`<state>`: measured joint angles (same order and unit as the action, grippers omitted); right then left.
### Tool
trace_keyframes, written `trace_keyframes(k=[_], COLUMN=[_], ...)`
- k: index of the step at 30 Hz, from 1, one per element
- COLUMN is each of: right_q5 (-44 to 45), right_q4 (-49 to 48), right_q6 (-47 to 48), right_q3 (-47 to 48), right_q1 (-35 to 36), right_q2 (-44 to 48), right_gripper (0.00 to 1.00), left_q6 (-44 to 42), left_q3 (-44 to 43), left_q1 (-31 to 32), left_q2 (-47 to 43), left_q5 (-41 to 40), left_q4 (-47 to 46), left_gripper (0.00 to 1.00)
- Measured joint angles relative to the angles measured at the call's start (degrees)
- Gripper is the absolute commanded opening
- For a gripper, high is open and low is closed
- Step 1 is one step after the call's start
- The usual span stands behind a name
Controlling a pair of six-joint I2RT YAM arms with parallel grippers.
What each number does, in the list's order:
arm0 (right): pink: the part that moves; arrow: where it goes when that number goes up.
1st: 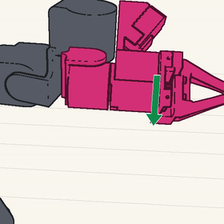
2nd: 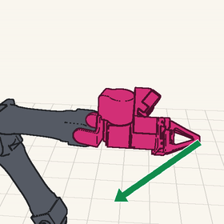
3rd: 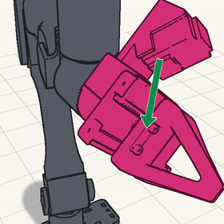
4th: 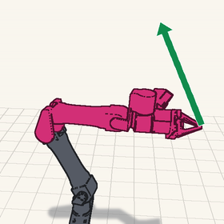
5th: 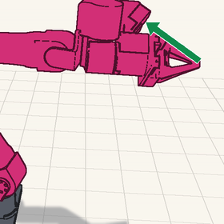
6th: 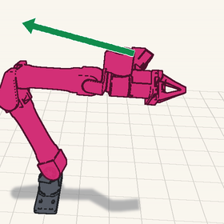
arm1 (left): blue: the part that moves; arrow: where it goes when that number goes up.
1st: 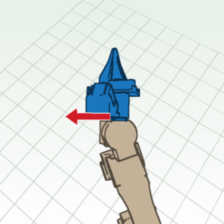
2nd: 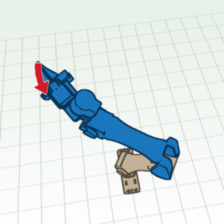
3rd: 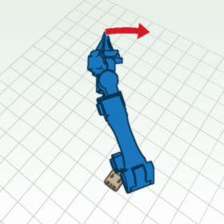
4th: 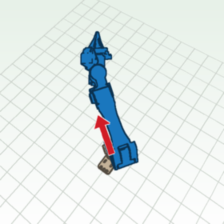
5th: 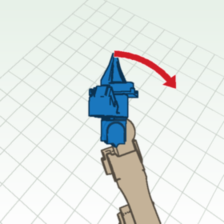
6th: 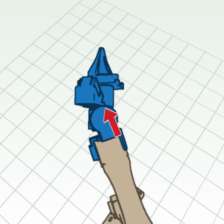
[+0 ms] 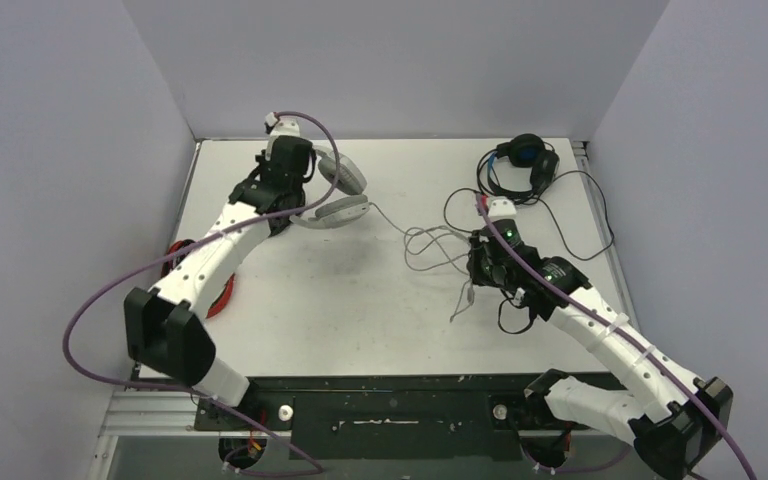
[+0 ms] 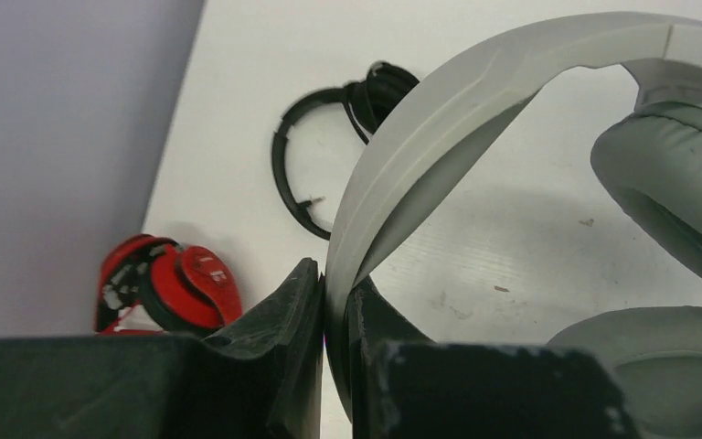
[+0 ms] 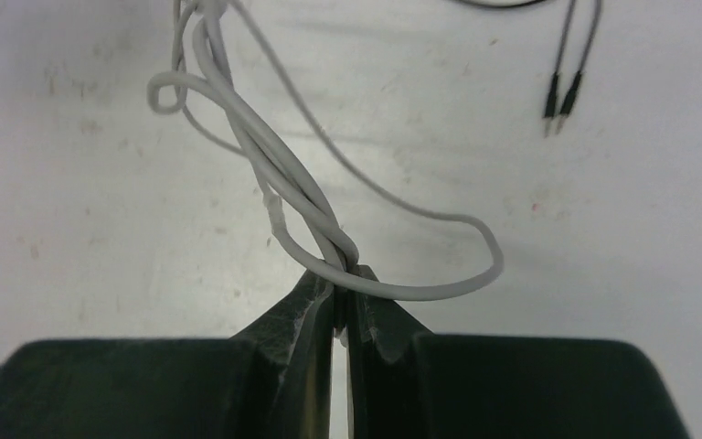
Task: Wrap the headphones
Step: Place the headphones at the center of the board.
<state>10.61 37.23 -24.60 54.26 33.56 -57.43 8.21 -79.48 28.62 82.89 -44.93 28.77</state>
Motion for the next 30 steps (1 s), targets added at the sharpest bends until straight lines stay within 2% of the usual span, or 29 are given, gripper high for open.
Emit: trace_keyframes(k=[3, 8, 9, 11, 13, 17, 21, 23, 26, 30], right_q5=[-4.0, -13.7, -15.5, -18.2, -21.2, -25.1, -25.0, -23.4, -19.6, -17.1], right_q4=[4.5, 10.0, 10.4, 10.5, 10.6, 10.8, 9.7, 8.3, 3.8, -3.5], right_q6=[-0.3, -0.1, 0.0, 0.0, 0.0, 0.1, -0.5, -1.2, -2.6, -3.4], right_q3=[0.0, -0.1, -0.4, -1.7, -3.4, -5.2, -5.6, -5.7, -7.2, -8.4], right_q1=[3.9, 9.5, 9.7, 10.0, 10.1, 10.1, 9.8, 9.6, 8.6, 2.2], right_q2=[-2.6, -6.2, -6.5, -6.7, -6.7, -6.3, -4.0, -3.8, -4.9, -10.6], right_gripper=[0.0, 0.14, 0.2, 0.46, 0.53, 0.46, 0.5, 0.48, 0.46, 0.44], left_q6=[6.0, 11.3, 11.9, 12.9, 13.7, 14.1, 13.6, 13.4, 13.1, 12.4], left_q3=[-4.7, -12.4, -14.3, -19.6, -24.8, -32.8, -38.1, -39.5, -41.4, -42.7], left_q1=[-6.2, -7.0, -7.0, -7.3, -8.1, -10.3, -11.9, -12.3, -12.5, -12.5], left_q2=[8.7, 20.9, 23.2, 28.7, 33.9, 41.6, 46.0, 47.1, 48.6, 49.1], left_q5=[9.8, 20.3, 21.7, 23.7, 25.5, 26.1, 25.6, 25.3, 25.4, 25.4], left_q4=[5.5, 8.4, 8.6, 10.0, 10.5, 12.2, 14.8, 15.4, 16.0, 16.5], left_gripper=[0.07, 0.07, 0.07, 0.07, 0.08, 0.09, 0.15, 0.24, 0.32, 0.5])
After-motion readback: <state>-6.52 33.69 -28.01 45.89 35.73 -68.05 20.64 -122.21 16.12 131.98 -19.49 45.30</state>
